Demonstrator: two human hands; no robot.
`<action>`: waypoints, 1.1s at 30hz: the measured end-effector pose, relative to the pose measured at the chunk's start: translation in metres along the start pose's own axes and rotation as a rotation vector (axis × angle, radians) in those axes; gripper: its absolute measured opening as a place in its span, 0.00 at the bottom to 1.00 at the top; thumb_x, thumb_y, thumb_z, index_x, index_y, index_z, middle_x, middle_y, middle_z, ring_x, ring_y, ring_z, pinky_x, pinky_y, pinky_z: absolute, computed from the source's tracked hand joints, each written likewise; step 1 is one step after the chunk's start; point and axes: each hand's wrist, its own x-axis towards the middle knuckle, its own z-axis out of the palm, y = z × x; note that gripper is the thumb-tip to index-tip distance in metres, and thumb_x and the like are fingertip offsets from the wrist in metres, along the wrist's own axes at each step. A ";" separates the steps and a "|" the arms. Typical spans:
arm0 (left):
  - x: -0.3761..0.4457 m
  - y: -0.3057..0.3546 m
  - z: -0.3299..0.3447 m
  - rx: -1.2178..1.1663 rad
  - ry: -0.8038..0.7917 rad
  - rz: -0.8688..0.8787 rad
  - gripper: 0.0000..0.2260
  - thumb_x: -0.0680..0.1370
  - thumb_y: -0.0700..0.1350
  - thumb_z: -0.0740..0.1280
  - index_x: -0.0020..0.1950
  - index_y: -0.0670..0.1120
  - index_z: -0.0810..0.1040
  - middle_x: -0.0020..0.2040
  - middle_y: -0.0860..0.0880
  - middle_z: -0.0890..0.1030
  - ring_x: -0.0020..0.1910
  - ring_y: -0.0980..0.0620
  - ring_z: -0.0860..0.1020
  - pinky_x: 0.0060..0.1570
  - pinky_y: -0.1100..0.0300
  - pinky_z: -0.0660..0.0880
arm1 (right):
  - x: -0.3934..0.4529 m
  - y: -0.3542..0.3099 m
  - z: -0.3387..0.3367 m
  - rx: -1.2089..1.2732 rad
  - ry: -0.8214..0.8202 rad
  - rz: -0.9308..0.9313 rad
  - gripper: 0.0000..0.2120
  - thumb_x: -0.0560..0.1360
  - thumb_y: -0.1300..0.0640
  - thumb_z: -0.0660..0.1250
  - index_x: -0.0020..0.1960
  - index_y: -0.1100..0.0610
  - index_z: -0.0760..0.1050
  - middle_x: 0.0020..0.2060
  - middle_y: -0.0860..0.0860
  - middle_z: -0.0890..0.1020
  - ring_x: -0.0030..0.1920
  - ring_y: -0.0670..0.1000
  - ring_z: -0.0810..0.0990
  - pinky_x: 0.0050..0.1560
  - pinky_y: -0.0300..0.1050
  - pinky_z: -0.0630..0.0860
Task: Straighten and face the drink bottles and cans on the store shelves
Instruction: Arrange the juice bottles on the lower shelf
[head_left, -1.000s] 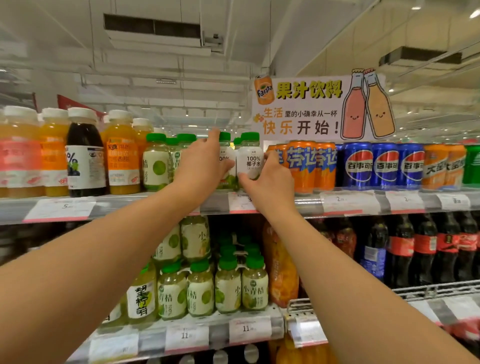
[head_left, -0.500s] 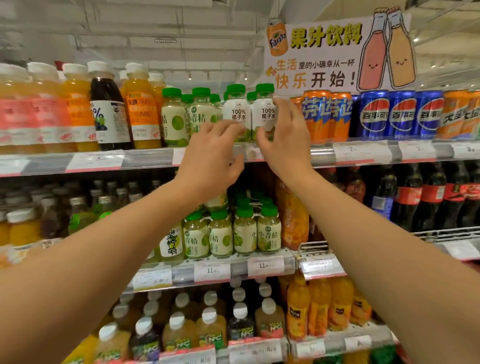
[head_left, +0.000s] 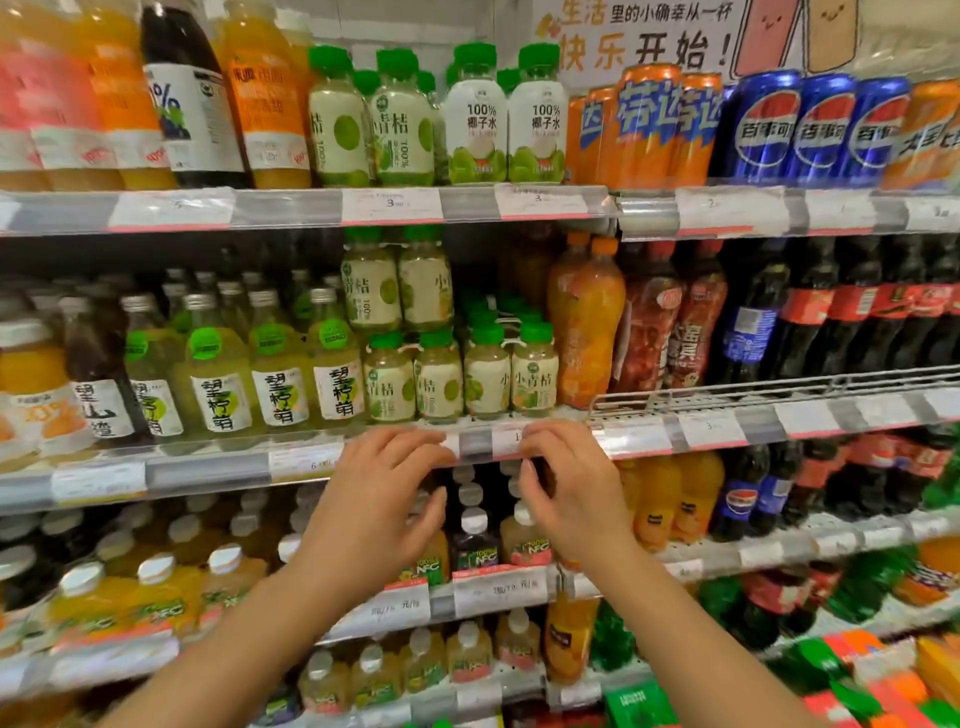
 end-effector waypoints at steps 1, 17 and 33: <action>-0.017 -0.005 0.010 -0.024 -0.066 -0.056 0.16 0.78 0.56 0.61 0.61 0.53 0.80 0.63 0.56 0.80 0.64 0.51 0.75 0.63 0.47 0.73 | -0.014 0.006 0.009 0.002 -0.136 0.095 0.07 0.78 0.54 0.65 0.53 0.53 0.79 0.52 0.46 0.80 0.54 0.48 0.79 0.52 0.46 0.79; -0.160 -0.027 0.035 -0.123 -0.179 -0.558 0.09 0.77 0.50 0.72 0.57 0.55 0.81 0.54 0.61 0.81 0.54 0.59 0.78 0.51 0.62 0.73 | -0.068 0.053 0.121 -0.401 -0.669 0.436 0.21 0.82 0.54 0.62 0.73 0.54 0.65 0.71 0.55 0.68 0.48 0.59 0.83 0.35 0.47 0.72; -0.174 -0.047 0.049 -0.108 -0.197 -0.678 0.09 0.79 0.51 0.68 0.58 0.60 0.78 0.50 0.64 0.80 0.49 0.60 0.78 0.48 0.61 0.76 | -0.103 0.071 0.100 -0.270 -0.490 0.507 0.17 0.76 0.62 0.71 0.64 0.57 0.78 0.59 0.56 0.74 0.42 0.59 0.81 0.35 0.45 0.68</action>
